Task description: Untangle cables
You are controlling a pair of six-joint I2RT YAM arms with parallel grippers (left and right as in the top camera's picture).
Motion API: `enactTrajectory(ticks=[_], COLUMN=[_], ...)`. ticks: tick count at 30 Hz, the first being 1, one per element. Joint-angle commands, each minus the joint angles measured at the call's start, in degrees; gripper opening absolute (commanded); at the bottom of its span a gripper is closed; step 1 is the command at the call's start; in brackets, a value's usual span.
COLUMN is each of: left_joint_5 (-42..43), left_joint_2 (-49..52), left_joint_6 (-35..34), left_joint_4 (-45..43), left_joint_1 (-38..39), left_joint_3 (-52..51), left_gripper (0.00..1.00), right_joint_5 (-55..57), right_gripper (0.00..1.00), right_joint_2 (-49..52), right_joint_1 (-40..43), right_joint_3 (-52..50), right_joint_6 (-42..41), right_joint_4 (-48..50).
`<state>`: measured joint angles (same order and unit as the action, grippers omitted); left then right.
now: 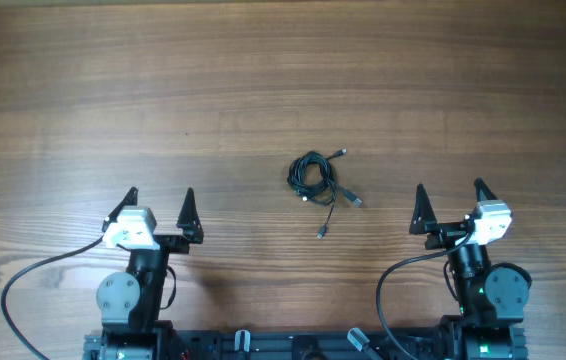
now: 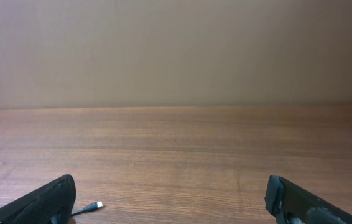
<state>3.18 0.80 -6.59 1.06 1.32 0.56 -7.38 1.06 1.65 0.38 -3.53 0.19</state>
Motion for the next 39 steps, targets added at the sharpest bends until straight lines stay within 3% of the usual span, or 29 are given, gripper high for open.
enactTrajectory(ticks=[1,6,12,15,20,24,28,34,39], left_joint_5=[2.08,2.64,5.68,10.69,19.82,36.74,45.27,42.32,17.16], left_joint_2=[-0.52,2.51,16.90,28.61,46.03,54.34,60.39,68.19,71.14], left_joint_6=[-10.97,-15.93,-16.17,-16.17,-16.20,-16.37,-16.44,-20.70,-33.92], left_joint_4=[-4.63,-1.55,4.02,6.58,19.69,20.79,25.40,26.23,27.56], left_joint_1=[-0.48,-0.48,-0.48,-0.48,-0.48,-0.48,-0.42,4.15,16.94], left_joint_3=[0.20,5.77,18.95,28.98,47.47,51.30,51.30,51.30,51.30], left_gripper=[1.00,1.00,1.00,1.00,1.00,1.00,1.00,1.00,1.00], right_joint_5=[1.03,1.03,1.03,1.03,1.03,1.05,1.03,1.03,1.03], right_gripper=[1.00,1.00,1.00,1.00,0.99,1.00,1.00,1.00,1.00], right_joint_2=[0.13,0.13,0.13,0.13,0.13,0.13,0.13,0.13,0.13], right_joint_1=[-0.11,-0.11,-0.11,-0.11,-0.11,-0.11,-0.11,-0.11,-0.11], right_joint_3=[-0.09,-0.09,-0.09,-0.09,-0.09,-0.09,-0.09,-0.09,-0.09], right_joint_6=[0.50,0.50,0.52,0.50,0.50,0.52,0.52,0.52,0.50], right_joint_4=[0.15,0.15,0.15,0.15,0.15,0.15,0.15,0.15,0.15])
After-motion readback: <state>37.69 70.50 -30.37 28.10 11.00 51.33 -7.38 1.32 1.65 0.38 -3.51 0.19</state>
